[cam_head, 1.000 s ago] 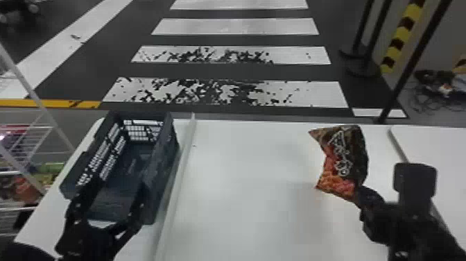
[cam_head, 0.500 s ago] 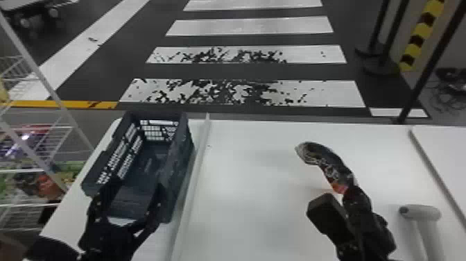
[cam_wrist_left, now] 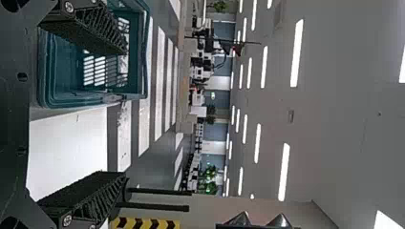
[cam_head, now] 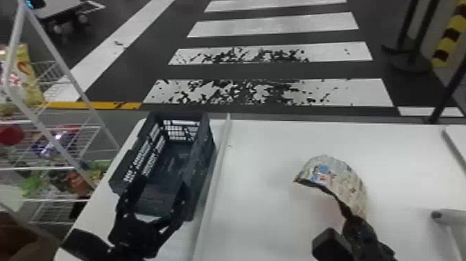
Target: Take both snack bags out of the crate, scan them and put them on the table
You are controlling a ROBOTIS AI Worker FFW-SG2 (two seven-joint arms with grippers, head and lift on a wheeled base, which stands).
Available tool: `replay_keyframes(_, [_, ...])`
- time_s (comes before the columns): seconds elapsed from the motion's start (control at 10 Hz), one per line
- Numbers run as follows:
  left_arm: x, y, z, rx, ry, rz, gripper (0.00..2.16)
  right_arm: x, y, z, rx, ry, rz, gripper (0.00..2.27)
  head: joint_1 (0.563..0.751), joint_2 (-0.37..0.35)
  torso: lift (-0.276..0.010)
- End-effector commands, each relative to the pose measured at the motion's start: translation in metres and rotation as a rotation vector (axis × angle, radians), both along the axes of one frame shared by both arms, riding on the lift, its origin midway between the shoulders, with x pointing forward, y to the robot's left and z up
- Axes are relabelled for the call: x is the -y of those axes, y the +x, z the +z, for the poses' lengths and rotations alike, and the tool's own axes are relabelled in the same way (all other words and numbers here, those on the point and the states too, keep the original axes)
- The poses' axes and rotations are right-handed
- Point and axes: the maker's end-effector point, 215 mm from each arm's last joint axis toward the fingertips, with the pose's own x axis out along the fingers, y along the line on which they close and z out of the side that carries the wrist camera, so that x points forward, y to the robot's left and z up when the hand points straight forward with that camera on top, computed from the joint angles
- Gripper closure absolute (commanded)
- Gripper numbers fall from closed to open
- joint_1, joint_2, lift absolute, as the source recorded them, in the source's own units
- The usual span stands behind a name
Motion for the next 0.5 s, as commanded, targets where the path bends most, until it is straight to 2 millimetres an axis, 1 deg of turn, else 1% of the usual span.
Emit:
replay_keyframes(0.0, [0.002, 0.001, 0.000, 0.001, -0.002, -0.005, 0.10, -0.014, -0.008, -0.002, -0.034, 0.064, 0.025, 0.06, 0.695, 0.231, -0.092])
replay_keyframes(0.1, [0.002, 0.001, -0.001, -0.001, -0.001, -0.007, 0.10, -0.025, -0.014, 0.001, -0.076, 0.167, 0.032, 0.03, 0.695, 0.241, -0.092])
replay_keyframes(0.2, [0.002, 0.001, -0.002, -0.002, 0.000, -0.006, 0.10, -0.041, -0.019, 0.011, -0.139, 0.343, 0.055, 0.04, 0.695, 0.259, -0.092])
replay_keyframes(0.3, [0.002, 0.001, -0.004, -0.006, 0.000, -0.006, 0.10, -0.053, -0.020, 0.029, -0.182, 0.529, 0.076, 0.05, 0.695, 0.283, -0.092])
replay_keyframes(0.4, [0.003, 0.001, -0.004, -0.006, -0.002, -0.007, 0.10, -0.063, -0.016, 0.049, -0.193, 0.702, 0.099, 0.05, 0.695, 0.307, -0.092])
